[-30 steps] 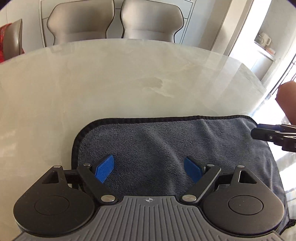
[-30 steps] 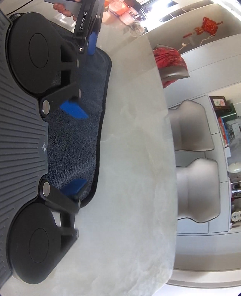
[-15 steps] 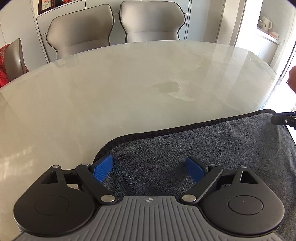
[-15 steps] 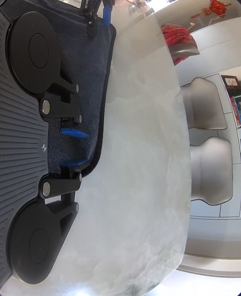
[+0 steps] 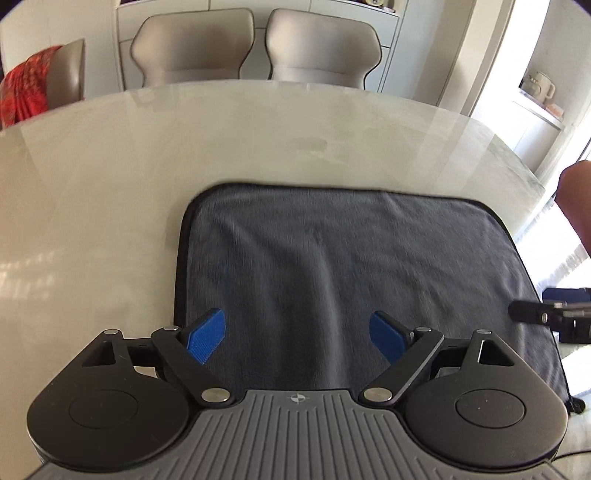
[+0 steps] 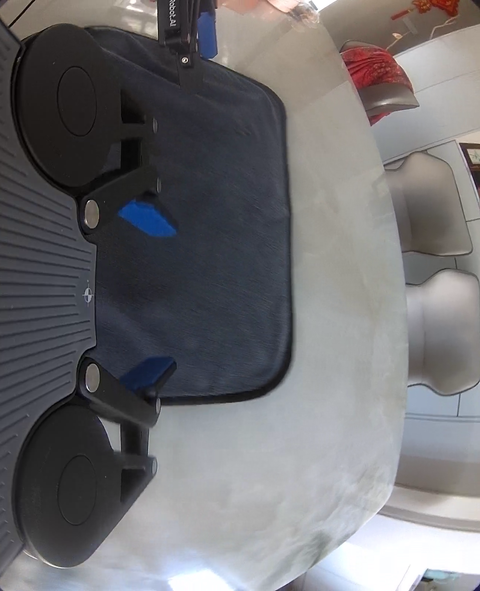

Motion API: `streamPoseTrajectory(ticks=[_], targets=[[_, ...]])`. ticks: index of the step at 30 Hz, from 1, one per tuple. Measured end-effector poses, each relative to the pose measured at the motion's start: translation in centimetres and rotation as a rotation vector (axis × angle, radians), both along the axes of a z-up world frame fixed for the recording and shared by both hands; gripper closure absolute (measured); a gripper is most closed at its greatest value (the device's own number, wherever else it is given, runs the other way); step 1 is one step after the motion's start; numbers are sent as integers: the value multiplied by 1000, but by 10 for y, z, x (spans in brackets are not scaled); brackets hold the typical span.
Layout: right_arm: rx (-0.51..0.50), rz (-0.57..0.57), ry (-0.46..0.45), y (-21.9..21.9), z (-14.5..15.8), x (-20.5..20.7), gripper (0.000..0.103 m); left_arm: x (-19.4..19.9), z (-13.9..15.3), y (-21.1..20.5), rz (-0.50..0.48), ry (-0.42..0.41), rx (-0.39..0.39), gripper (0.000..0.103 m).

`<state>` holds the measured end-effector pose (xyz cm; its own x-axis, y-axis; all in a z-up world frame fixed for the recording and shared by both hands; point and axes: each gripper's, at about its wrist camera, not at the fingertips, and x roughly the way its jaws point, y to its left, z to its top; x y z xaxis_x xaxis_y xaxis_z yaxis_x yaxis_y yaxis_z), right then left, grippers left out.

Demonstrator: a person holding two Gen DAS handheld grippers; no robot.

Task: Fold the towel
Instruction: 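Pull both grippers back from the flat grey towel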

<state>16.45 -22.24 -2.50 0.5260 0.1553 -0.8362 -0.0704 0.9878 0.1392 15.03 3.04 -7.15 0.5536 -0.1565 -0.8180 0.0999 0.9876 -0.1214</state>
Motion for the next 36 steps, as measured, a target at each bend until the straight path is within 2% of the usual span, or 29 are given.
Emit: streamPoseTrajectory(ticks=[5, 11, 18, 20, 25, 27, 28, 29, 31, 32, 36], targets=[[13, 25, 52, 20, -2, -49, 19, -30, -2, -3, 4, 18, -1, 14], [52, -29, 60, 13, -7, -69, 19, -39, -10, -1, 11, 47, -1, 14], [-18, -49, 66, -1, -15, -77, 18, -46, -19, 1, -50, 35, 83, 14], [-80, -16, 48, -1, -18, -81, 18, -47, -21, 2, -68, 29, 119, 14], [-117, -29, 38, -7, -20, -84, 18, -51, -20, 9, -35, 32, 108, 14], [-117, -46, 55, -6, -19, -82, 18, -51, -16, 9, -7, 45, 64, 14], [-97, -64, 67, -6, -16, -81, 18, -51, -15, 10, 6, 49, 30, 14], [-30, -73, 60, -7, -13, -81, 18, -52, -13, 10, 18, 52, -3, 14], [20, -63, 51, -4, -13, -83, 18, -54, -11, 6, -1, 38, -35, 14], [47, -55, 46, -1, -12, -83, 18, -55, -12, 2, -16, 34, -22, 14], [-10, -10, 29, 8, -18, -86, 16, -59, -17, -2, -49, 38, 41, 14]])
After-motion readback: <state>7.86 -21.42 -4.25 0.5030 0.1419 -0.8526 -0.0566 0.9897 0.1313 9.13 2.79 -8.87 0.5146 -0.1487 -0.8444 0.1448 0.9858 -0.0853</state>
